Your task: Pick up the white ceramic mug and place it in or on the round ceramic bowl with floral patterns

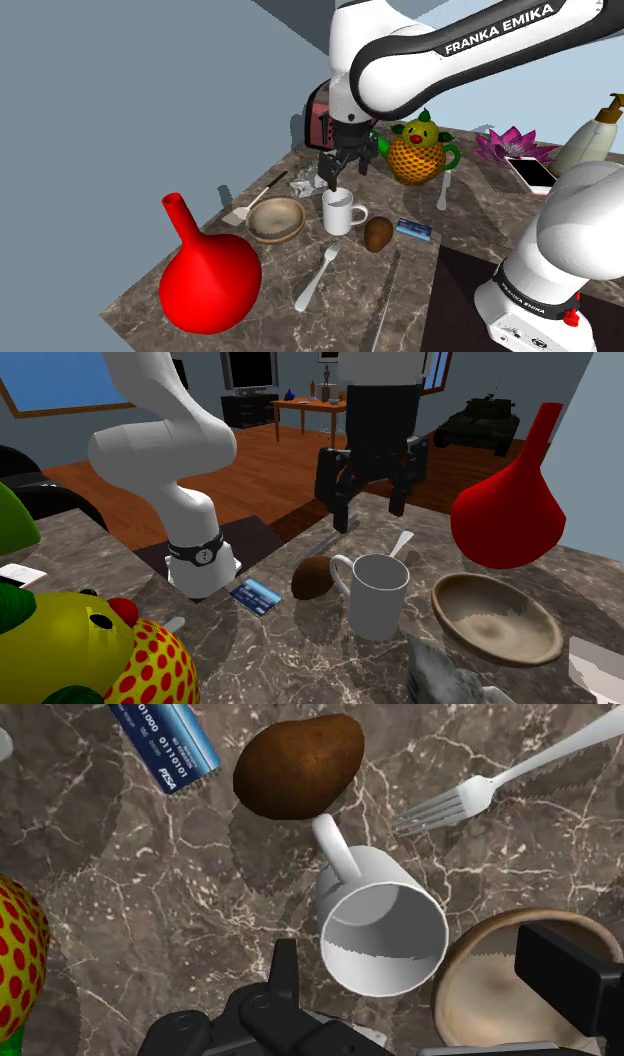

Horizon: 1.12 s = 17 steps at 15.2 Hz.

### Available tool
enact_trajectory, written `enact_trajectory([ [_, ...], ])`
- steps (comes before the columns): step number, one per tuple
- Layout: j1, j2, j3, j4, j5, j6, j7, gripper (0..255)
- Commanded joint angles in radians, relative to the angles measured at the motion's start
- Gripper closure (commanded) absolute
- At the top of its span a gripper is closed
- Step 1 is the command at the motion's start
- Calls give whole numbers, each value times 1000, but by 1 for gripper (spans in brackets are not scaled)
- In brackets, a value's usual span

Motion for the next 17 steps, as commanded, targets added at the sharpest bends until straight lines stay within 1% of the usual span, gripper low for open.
enact_trajectory([
  [1, -11, 71, 47, 12, -15, 74, 60, 0],
  [4, -34, 183, 114, 40, -63, 169, 160, 0],
  [5, -33, 184, 114, 41, -64, 170, 161, 0],
  [12, -45, 254, 134, -9, -91, 284, 184, 0],
  [17, -45, 254, 134, -9, -91, 284, 184, 0],
])
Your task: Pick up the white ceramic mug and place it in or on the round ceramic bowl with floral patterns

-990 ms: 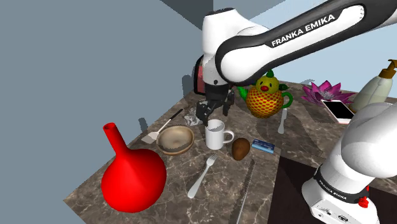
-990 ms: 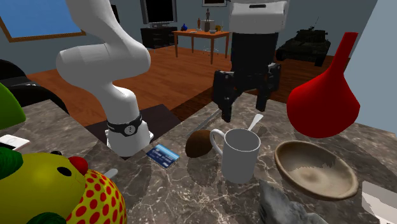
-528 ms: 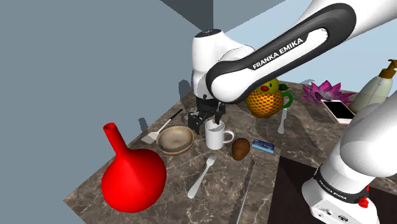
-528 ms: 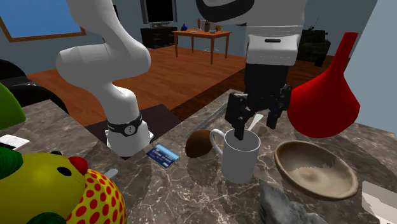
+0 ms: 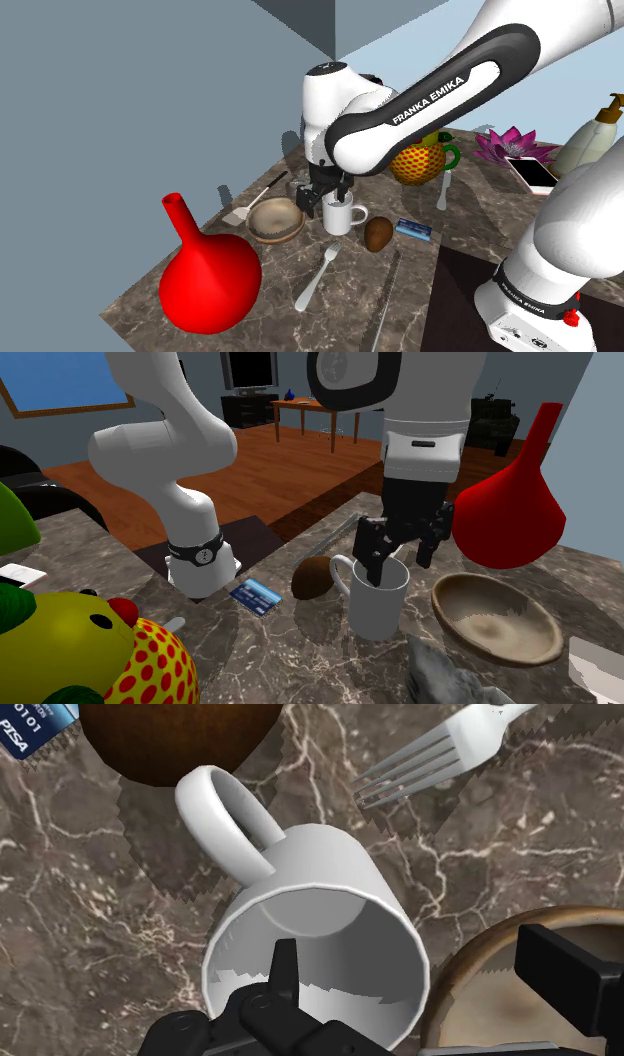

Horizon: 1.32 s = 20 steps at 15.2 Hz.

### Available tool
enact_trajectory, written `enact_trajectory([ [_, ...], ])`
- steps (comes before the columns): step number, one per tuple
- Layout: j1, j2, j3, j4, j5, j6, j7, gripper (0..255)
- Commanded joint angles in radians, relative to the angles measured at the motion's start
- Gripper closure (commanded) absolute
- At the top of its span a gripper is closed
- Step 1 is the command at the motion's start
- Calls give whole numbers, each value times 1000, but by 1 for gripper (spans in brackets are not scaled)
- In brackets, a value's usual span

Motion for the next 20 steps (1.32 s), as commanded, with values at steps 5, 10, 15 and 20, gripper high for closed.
enact_trajectory([
  [5, 0, 0, 0, 0, 0, 1, 0, 255],
  [10, 0, 0, 0, 0, 0, 1, 0, 255],
  [15, 3, -18, -6, 13, 8, -30, -8, 255],
  [20, 8, -59, -19, 50, 22, -104, -23, 255],
])
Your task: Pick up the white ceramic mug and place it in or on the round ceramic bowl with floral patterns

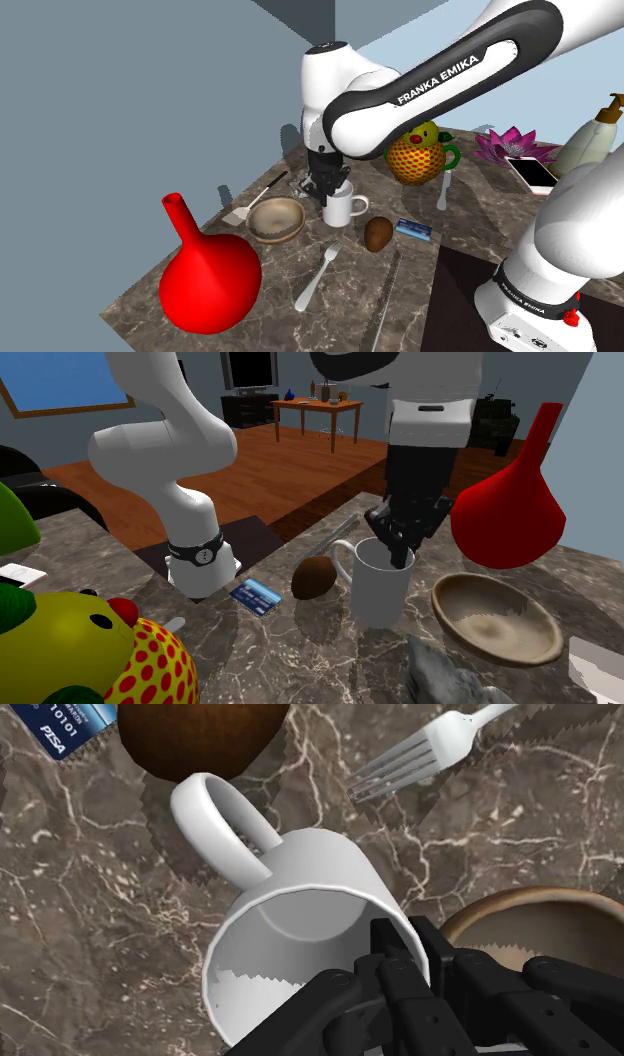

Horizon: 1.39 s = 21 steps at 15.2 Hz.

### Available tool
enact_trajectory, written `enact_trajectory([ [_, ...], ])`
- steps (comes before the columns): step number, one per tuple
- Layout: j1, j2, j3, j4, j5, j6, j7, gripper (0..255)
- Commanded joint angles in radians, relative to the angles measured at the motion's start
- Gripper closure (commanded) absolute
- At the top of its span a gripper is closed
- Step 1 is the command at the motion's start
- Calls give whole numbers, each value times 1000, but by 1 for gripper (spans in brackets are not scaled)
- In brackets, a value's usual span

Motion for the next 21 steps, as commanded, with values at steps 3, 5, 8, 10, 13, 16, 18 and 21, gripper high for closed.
enact_trajectory([
  [3, 3, -28, -12, 34, 8, -61, -11, 255],
  [5, 4, -41, -17, 51, 11, -90, -15, 255],
  [8, 5, -57, -24, 79, 14, -133, -21, 255],
  [10, 5, -67, -29, 98, 15, -162, -24, 255],
  [13, 5, -79, -36, 129, 17, -204, -27, 255],
  [16, 4, -89, -42, 161, 17, -246, -31, 255],
  [18, -3, -17, -9, 244, -9, -258, 15, 255],
  [21, -9, 98, 40, 375, -61, -285, 88, 255],
])
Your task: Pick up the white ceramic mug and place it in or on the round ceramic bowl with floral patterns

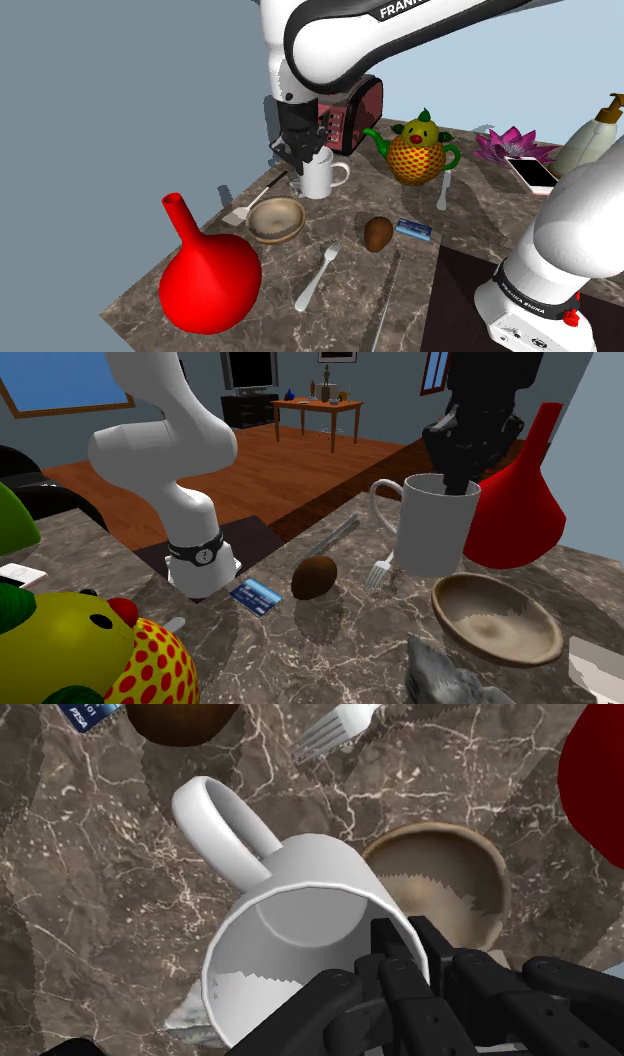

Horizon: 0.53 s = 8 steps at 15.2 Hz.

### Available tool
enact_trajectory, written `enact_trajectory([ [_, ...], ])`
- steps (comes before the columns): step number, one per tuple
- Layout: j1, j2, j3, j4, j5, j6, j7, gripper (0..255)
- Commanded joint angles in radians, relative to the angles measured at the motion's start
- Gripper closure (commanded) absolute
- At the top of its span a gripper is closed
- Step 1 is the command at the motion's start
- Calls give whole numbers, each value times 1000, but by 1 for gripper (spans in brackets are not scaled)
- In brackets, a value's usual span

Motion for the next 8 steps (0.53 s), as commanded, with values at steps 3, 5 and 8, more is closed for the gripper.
enact_trajectory([
  [3, 5, 164, 63, 199, -86, -56, 109, 255],
  [5, 20, 253, 87, 303, -139, -90, 162, 255],
  [8, 42, 328, 99, 381, -186, -109, 204, 255],
])
